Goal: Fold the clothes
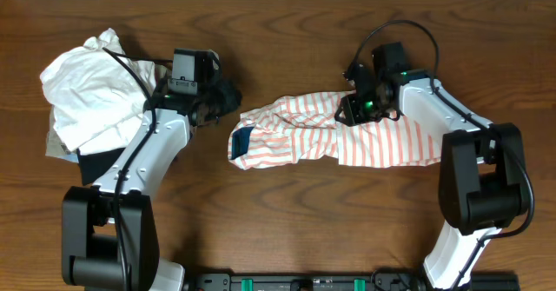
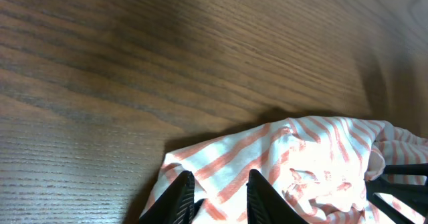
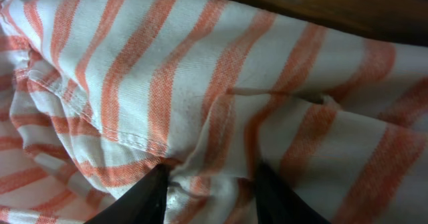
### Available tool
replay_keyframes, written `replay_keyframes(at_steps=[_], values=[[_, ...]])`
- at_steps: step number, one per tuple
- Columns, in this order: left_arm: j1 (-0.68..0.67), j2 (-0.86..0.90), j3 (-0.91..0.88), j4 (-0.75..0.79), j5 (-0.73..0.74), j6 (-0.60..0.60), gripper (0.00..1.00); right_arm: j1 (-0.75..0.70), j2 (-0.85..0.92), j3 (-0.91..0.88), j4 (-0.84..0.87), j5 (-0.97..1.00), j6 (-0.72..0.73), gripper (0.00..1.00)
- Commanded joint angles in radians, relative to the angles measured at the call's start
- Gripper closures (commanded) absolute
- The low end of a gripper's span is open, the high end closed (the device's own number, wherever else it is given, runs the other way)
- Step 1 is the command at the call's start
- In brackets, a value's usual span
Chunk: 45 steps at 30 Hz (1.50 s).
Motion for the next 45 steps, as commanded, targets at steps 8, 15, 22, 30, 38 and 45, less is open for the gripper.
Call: replay_keyframes(at_steps=[8,15,22,30,38,45], values=[[0.002,0.001,-0.003,-0.014,0.002,0.013,0.61,-0.060,-0.237,0.045,-0.033,-0.016,0.003,0.51],[0.002,0.004,-0.004,-0.044,0.003,0.013,0.40,-0.134,-0.356,0.045,-0.113,0.029,0.002,0.48],[0.002,0.072,-0.011,-0.092,0.044,-0.030,0.30,-0.134,-0.279,0.038,-0.202,0.089,0.002,0.48],[0.002,0.173,-0.011,-0.116,0.070,-0.056,0.25,-0.134,-0.216,0.038,-0.211,0.085,0.002,0.49],[0.002,0.220,-0.015,-0.198,0.090,-0.056,0.24,-0.134,-0.216,0.038,-0.208,0.086,0.002,0.48],[0.002,0.220,-0.015,-0.306,0.135,-0.055,0.25,-0.134,-0.216,0.038,-0.205,0.097,0.002,0.48]])
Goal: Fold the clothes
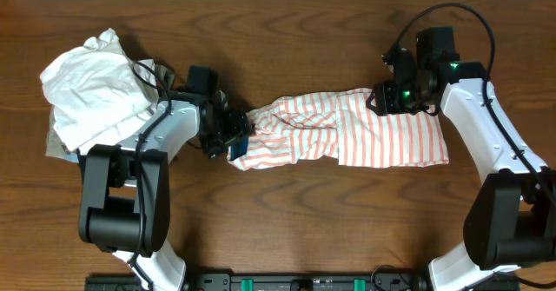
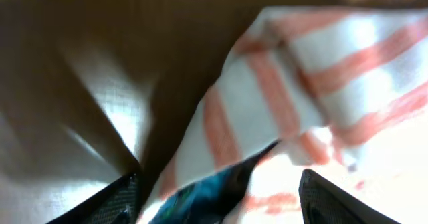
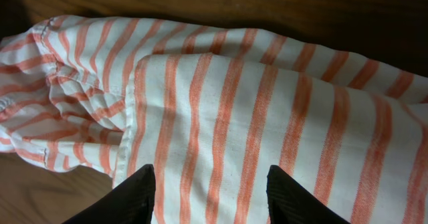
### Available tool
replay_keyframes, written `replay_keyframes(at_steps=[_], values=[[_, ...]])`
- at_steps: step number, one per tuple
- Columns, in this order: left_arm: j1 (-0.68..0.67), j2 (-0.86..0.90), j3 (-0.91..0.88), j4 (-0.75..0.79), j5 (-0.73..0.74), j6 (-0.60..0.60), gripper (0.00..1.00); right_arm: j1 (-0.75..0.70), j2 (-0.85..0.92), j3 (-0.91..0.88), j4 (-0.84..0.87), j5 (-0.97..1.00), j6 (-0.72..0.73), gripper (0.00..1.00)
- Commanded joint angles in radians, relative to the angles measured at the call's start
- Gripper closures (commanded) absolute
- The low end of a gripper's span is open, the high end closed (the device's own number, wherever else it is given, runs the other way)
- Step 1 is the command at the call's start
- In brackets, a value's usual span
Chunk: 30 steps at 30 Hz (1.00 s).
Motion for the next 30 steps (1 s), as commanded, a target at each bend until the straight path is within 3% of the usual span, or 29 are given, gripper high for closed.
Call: replay_keyframes(at_steps=[1,4,9,10,19,30], values=[[0.001,0.025,-0.019,-0.029,0.016,-0.004,0.25,-0.003,0.000,-0.006,0.003,0.017,0.002,0.48],[0.001,0.025,-0.019,-0.008,0.014,0.000,0.43,-0.003,0.000,-0.006,0.005,0.024,0.002,0.48],[0.001,0.025,-0.019,0.087,0.015,0.000,0.89,-0.003,0.000,-0.006,0.000,0.029,0.002,0.48],[0.001,0.025,-0.019,0.101,0.015,-0.001,0.94,-0.003,0.000,-0.006,-0.001,0.029,0.002,0.48],[0.047,-0.007,-0.018,0.093,0.015,0.023,0.94,-0.004,0.001,-0.006,-0.035,0.192,0.003,0.47],[0.155,-0.181,-0.017,0.089,0.015,0.053,0.94,-0.012,0.009,-0.006,-0.039,0.285,0.022,0.46]])
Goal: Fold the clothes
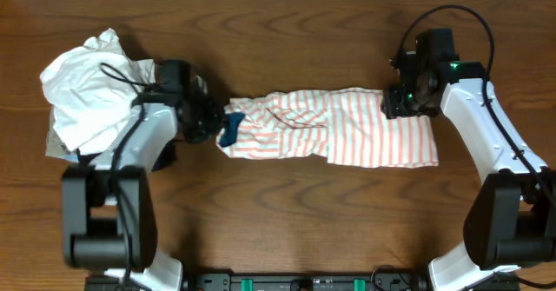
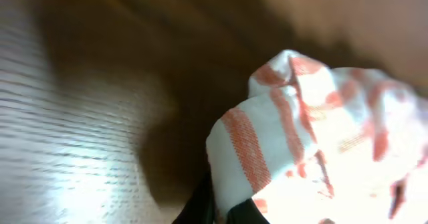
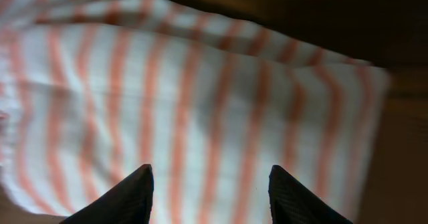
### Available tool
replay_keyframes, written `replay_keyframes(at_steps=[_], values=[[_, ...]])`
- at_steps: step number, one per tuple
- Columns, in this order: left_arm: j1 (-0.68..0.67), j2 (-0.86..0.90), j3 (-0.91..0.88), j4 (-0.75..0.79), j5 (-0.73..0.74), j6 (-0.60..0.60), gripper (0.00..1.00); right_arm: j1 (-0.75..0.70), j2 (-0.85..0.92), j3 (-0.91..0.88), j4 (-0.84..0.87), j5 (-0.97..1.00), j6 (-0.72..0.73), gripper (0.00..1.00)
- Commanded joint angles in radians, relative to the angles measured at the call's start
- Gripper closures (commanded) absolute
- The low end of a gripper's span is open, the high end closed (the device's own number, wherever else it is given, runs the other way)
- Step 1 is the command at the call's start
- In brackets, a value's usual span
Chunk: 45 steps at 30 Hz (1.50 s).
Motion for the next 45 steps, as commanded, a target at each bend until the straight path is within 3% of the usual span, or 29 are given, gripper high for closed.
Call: replay_keyframes(at_steps=[1,17,22,28,34,38,45], values=[[0.035,-0.073,-0.006,-0.002,-0.005,0.023,0.94,-0.012,0.009,-0.006,-0.003,0.062,0.021,0.46],[0.206,-0.296,0.045,-0.002,0.003,0.026,0.94,-0.092,0.009,-0.006,-0.011,0.061,0.047,0.46],[0.211,-0.330,0.085,0.019,0.095,0.018,0.94,-0.092,0.009,-0.014,-0.011,0.054,0.047,0.46],[0.208,-0.357,0.093,0.213,0.327,-0.134,0.94,-0.092,0.009,-0.060,0.003,0.048,0.048,0.46],[0.136,-0.364,0.093,0.422,0.414,-0.270,0.94,-0.092,0.009,-0.140,0.053,0.001,0.048,0.46],[0.043,-0.364,0.093,0.474,0.412,-0.256,0.94,-0.089,0.009,-0.164,0.069,0.000,0.048,0.46],[-0.140,-0.363,0.093,0.483,0.401,-0.023,0.94,-0.078,0.009,-0.165,0.080,-0.003,0.048,0.45]])
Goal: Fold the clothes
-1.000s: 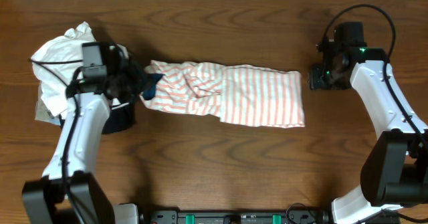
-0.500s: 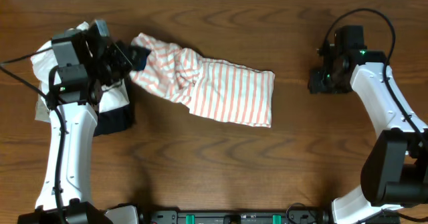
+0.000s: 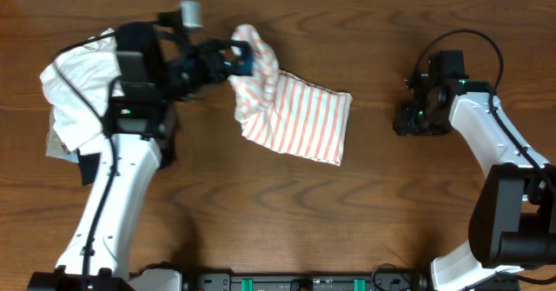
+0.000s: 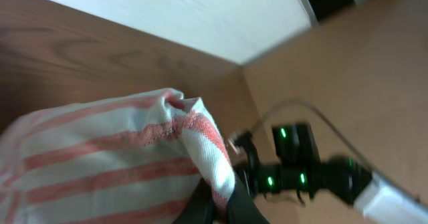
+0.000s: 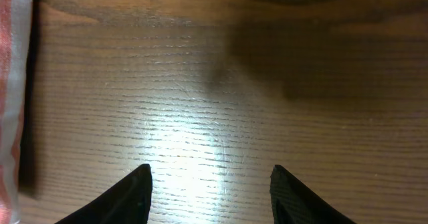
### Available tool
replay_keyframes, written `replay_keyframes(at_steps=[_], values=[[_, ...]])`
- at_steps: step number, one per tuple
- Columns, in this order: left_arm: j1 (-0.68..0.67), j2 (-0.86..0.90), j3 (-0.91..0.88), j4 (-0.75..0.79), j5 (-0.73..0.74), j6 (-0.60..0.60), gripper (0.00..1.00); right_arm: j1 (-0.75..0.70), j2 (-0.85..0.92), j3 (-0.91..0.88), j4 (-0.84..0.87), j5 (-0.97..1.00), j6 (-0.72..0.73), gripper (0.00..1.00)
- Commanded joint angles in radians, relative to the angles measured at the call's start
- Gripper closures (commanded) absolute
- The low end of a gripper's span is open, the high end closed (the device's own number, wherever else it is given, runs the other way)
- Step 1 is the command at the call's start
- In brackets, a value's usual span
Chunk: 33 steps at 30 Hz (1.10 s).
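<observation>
An orange-and-white striped garment (image 3: 291,113) hangs lifted at its upper left end, its lower part trailing onto the wooden table (image 3: 347,221). My left gripper (image 3: 241,61) is raised and shut on a bunched fold of it (image 4: 200,144). At the right, apart from the garment, my right gripper (image 3: 408,124) stands open over bare wood (image 5: 210,197), holding nothing. A strip of the striped garment (image 5: 10,83) shows at the left edge of the right wrist view.
A heap of white clothes (image 3: 87,87) with a dark piece under it lies at the far left of the table. The table's back edge meets a white wall.
My left gripper has risen and swung back with the garment's left end, so the cloth now hangs bunched at centre-left. My right gripper, then over the garment's right part, is now off the cloth.
The garment lay crumpled mid-table, my right gripper on its upper middle and my left beside its left end. Then the left was at the left end and the right nearer the right end. The cloth lay stretched out longer. Now the left holds it up alone.
</observation>
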Motion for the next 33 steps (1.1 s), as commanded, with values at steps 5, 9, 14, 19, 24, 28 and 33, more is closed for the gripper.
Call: replay_keyframes(at_steps=[5,9,14,19,24,28,33], values=[[-0.161,-0.011,0.031,-0.003,-0.046,0.153,0.94,0.009,0.009,-0.006,0.005,-0.019,0.018,0.45],[-0.240,0.020,0.031,-0.043,-0.105,0.173,0.94,0.009,0.009,-0.006,0.008,-0.039,0.018,0.45],[-0.323,0.091,0.031,-0.048,-0.106,0.175,0.94,0.009,0.009,-0.006,0.008,-0.054,0.018,0.45],[-0.395,0.178,0.031,-0.048,-0.148,0.175,0.94,0.010,0.009,-0.006,0.010,-0.061,0.018,0.45],[-0.433,0.256,0.031,-0.048,-0.170,0.183,0.93,0.010,0.009,-0.006,0.010,-0.061,0.018,0.45],[-0.449,0.300,0.031,-0.048,-0.172,0.182,0.93,0.010,0.009,-0.006,0.010,-0.061,0.018,0.45],[-0.468,0.325,0.031,-0.048,-0.172,0.183,0.83,0.010,0.009,-0.006,0.011,-0.061,0.018,0.45]])
